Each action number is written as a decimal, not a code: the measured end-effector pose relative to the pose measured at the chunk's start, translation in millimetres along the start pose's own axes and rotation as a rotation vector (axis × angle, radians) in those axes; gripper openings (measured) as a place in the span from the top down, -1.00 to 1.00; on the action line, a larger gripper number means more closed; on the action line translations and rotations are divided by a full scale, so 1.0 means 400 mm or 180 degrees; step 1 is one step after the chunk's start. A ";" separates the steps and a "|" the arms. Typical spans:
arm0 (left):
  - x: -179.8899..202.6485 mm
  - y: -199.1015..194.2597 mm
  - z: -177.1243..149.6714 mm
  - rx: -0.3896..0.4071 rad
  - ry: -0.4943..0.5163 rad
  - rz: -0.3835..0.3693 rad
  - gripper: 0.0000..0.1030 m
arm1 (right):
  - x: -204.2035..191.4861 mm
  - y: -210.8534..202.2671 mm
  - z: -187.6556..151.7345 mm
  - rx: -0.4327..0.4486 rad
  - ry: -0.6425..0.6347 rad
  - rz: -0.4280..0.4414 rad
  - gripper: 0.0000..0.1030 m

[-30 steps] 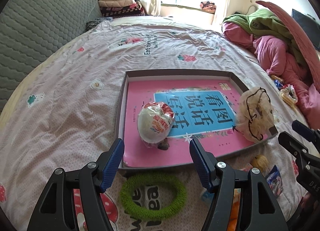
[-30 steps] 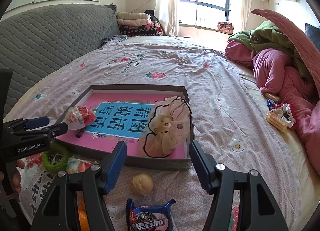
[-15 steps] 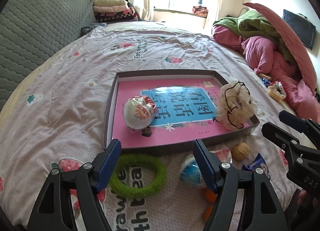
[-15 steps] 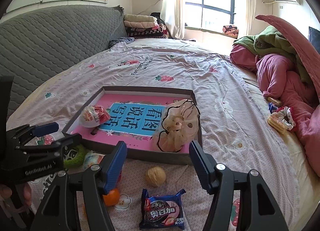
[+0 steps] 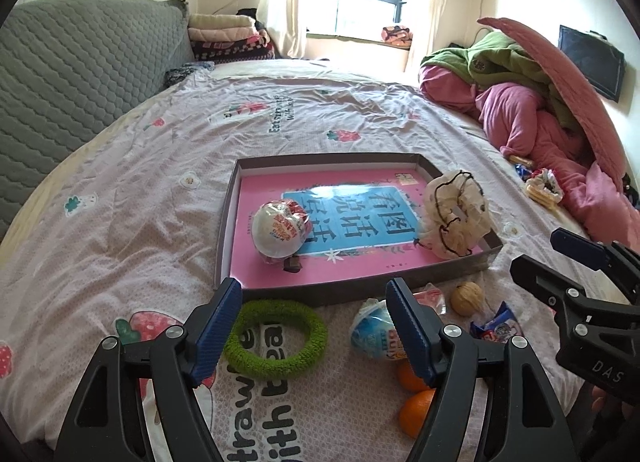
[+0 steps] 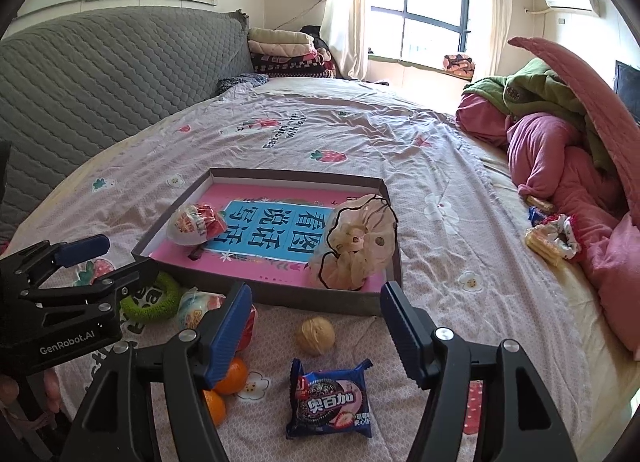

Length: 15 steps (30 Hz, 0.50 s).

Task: Organize objects
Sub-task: 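Withdraw both tools from the tray and move toward the cookie packet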

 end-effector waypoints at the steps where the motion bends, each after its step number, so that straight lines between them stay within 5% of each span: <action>1: 0.004 -0.004 0.000 0.0009 0.0017 -0.0004 -0.47 | 0.000 -0.006 0.001 0.0010 -0.0009 -0.0014 -0.30; 15: 0.047 -0.053 -0.018 0.0124 0.0189 0.0045 -0.47 | -0.005 -0.047 -0.003 0.0058 -0.0049 -0.0025 -0.31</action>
Point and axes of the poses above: each gripper's, at about its wrist camera, not at the fingertips, and y roughly the way its jaws point, x to its right, z to its top, the point moved 9 cm from there along y, roughly the way its jaws point, and after that the axes turned 7 degrees about -z, right-handed, at the moved point
